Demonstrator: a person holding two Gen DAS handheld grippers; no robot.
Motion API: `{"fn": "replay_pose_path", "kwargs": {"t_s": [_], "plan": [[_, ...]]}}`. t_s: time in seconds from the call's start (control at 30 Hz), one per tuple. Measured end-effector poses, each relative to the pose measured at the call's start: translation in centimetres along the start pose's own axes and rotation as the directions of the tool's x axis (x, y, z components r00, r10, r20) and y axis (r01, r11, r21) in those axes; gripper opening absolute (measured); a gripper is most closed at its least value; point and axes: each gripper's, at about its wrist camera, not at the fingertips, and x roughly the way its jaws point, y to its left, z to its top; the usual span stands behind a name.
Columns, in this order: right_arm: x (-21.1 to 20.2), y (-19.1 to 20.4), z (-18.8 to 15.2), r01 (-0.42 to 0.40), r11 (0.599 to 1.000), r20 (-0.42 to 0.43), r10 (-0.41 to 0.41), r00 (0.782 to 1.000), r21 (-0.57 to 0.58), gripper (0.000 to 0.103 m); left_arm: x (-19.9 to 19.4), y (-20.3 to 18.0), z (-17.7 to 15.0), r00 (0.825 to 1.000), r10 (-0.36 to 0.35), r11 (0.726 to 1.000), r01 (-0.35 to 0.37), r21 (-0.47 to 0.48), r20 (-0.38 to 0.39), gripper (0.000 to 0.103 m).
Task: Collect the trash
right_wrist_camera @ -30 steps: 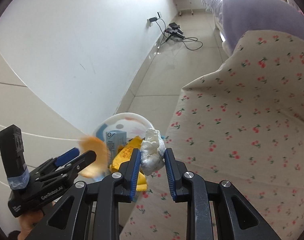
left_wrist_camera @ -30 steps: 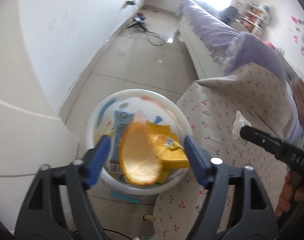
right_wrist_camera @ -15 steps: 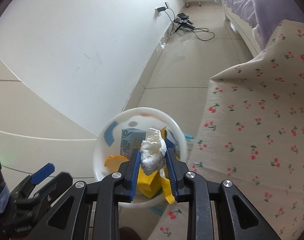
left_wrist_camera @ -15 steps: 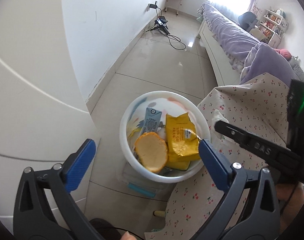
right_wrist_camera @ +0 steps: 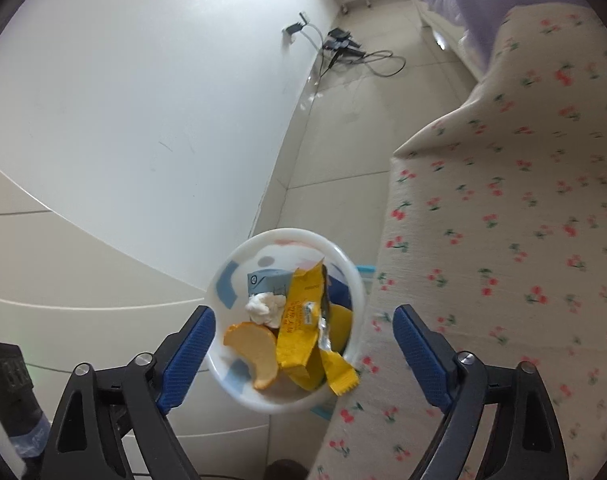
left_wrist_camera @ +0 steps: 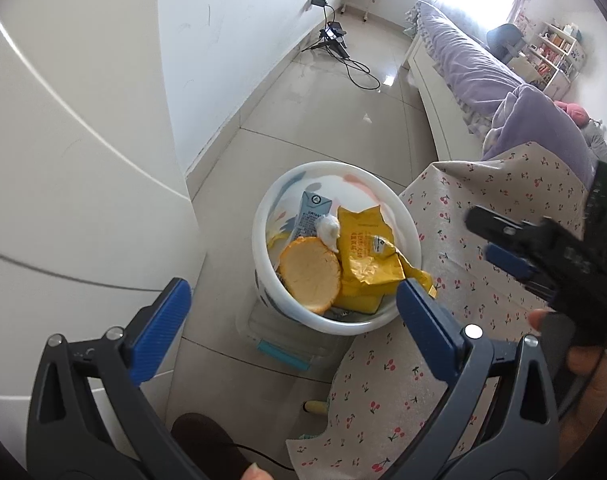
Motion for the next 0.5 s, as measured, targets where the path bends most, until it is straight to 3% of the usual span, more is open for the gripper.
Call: {"fn": "replay_pose_path", "kwargs": {"t_s": [0.03,0.23,0.4,0.5], "plan": [[-0.7,-0.1,-0.2,0.01,1.0,0.006,-0.01,1.0,-0.006,0.103,-0.2,-0.2,-0.1,1.0,0.005,1.0,-0.005,0.006,0.004,0.102],[-7.4,-0.1,-1.9,0.157,0.984,0.113,-0.147,0.983,-0.089,0.103,-2.6,-2.6,-0.9,0.998,0.035,0.998,-0.038,0.056,0.054,0.102],[-12.3,-0.4,-4.5,0.255,0.956,0.192,-0.225,0.955,-0.144,0.103,-5.0,-4.5,-2.6,0.996,0.029,0.997,-0.034,0.065,0.086,0.102],[-15.1,-0.6,-6.7,0.325,0.932,0.248,-0.28,0.927,-0.163,0.103,-6.5,-5.9,-3.7,0.991,0.051,0.994,-0.063,0.095,0.123,0.102]]}}
